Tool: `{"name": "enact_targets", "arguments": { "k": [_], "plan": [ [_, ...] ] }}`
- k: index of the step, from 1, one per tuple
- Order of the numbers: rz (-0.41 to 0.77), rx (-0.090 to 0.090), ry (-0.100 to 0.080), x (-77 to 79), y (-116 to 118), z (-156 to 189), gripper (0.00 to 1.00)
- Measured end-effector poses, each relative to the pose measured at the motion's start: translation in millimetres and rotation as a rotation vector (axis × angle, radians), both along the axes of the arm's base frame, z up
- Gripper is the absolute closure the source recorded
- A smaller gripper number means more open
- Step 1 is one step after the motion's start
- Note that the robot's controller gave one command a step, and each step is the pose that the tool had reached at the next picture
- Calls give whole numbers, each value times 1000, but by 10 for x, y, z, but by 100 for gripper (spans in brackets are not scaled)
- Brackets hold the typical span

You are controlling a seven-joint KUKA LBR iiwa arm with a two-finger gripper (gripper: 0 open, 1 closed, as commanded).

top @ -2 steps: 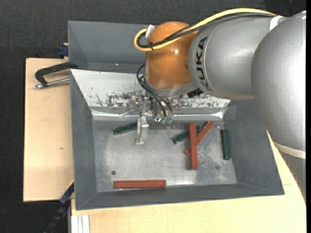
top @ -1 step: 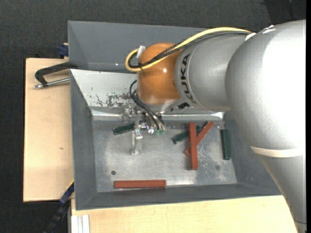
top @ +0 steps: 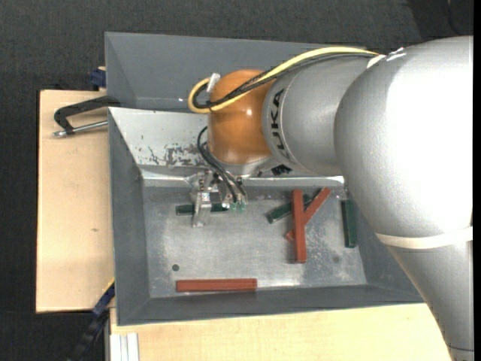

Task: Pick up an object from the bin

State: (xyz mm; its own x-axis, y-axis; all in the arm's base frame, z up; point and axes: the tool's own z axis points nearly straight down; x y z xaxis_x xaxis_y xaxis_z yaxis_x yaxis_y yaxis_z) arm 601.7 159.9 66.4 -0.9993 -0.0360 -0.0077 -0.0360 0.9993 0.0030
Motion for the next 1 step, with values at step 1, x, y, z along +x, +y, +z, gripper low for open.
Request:
{"name": "enact_targets", "arguments": {
  "k": [1],
  "plan": [
    [-14,0,1,0,6,14,100]
  ]
}}
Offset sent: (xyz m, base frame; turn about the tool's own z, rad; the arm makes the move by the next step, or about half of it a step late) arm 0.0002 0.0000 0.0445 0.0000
